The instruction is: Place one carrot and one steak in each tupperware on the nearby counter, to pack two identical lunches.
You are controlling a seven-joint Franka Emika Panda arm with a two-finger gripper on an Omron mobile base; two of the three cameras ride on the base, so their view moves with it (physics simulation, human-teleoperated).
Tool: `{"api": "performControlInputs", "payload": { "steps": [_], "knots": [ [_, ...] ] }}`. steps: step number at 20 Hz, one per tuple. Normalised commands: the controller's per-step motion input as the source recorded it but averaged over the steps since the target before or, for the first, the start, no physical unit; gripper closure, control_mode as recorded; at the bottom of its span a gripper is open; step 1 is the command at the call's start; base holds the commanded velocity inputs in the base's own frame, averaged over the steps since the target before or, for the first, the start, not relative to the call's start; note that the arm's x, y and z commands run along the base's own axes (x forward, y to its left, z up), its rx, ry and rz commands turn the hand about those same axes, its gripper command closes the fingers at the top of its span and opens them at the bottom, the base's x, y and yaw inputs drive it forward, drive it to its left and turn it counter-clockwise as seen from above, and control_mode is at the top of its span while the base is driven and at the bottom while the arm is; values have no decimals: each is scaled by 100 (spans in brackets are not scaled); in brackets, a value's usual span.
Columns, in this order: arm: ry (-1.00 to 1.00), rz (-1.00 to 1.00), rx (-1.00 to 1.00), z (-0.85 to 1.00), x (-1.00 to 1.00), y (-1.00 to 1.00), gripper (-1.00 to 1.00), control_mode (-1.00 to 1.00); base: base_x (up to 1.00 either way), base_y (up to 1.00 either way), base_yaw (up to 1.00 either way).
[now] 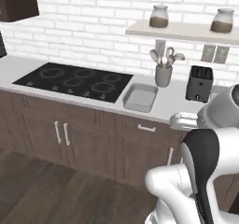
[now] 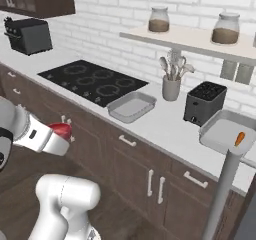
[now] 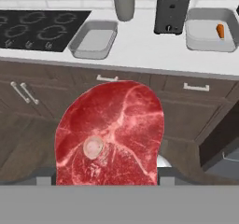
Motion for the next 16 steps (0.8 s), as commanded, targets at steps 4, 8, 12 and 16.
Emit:
{"api": "performControlInputs", "payload": {
  "steps": [4, 8, 12, 16],
  "knots": [
    [0, 0, 0, 0, 0, 0, 100, 100, 55, -28, -54],
    [0, 0, 0, 0, 0, 0, 100, 100, 69, -31, -51],
    [0, 0, 0, 0, 0, 0, 100, 100, 71, -31, -50],
    [0, 0, 0, 0, 0, 0, 100, 100, 68, -18, -51]
  ]
}}
